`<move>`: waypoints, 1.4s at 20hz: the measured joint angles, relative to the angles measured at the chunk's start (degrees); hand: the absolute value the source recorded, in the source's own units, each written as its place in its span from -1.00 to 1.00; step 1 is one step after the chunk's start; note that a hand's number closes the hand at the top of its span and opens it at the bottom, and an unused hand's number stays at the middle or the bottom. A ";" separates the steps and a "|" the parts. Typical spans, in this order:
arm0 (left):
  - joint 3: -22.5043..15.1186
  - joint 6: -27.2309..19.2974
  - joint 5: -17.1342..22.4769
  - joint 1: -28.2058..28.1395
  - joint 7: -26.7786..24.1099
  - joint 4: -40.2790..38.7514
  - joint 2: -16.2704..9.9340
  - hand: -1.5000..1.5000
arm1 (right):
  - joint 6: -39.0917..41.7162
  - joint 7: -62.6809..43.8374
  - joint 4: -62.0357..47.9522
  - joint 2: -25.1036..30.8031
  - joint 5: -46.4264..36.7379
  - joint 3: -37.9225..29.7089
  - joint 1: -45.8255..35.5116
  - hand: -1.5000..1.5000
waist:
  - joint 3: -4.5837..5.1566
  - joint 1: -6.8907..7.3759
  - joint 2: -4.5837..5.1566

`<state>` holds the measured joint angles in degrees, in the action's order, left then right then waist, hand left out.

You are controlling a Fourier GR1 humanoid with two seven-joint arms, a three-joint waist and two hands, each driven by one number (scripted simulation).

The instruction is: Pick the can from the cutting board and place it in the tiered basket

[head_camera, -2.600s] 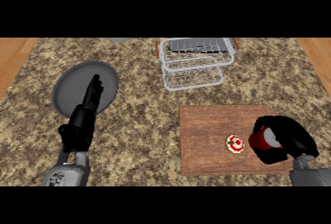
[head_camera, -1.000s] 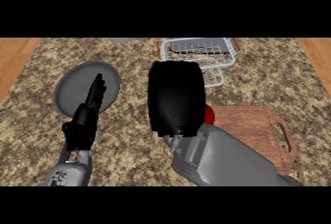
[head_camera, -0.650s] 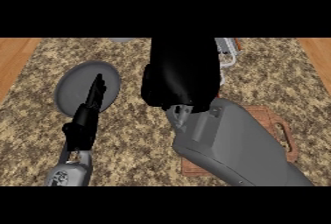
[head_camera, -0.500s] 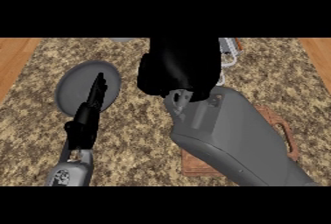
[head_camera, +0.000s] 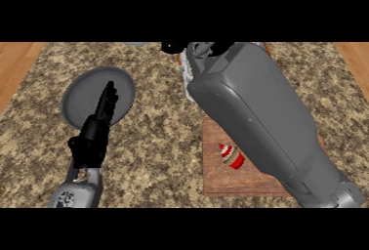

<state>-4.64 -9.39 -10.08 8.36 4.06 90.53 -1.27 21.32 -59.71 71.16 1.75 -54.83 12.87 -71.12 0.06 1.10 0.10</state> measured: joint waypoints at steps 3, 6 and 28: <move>-0.05 -0.31 -0.26 -0.14 -1.12 -1.12 0.38 0.00 | -1.68 3.12 -4.74 1.52 -1.99 -1.43 -0.33 1.00 | 0.00 -0.19 0.07; 0.51 0.18 0.29 -0.11 -1.67 -1.41 0.06 0.00 | -3.20 5.30 -8.42 2.84 -3.78 -2.54 -0.67 1.00 | -0.02 -0.31 0.07; 0.37 -0.23 0.10 -0.81 -1.64 -1.17 -0.09 0.00 | -31.08 10.15 -12.95 2.95 1.57 -20.53 4.88 -1.00 | -0.07 -0.93 -0.09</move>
<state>-4.27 -9.62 -9.98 7.55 2.42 89.36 -1.36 -9.76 -49.56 58.21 4.71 -53.26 -7.66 -66.24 -0.01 0.16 0.01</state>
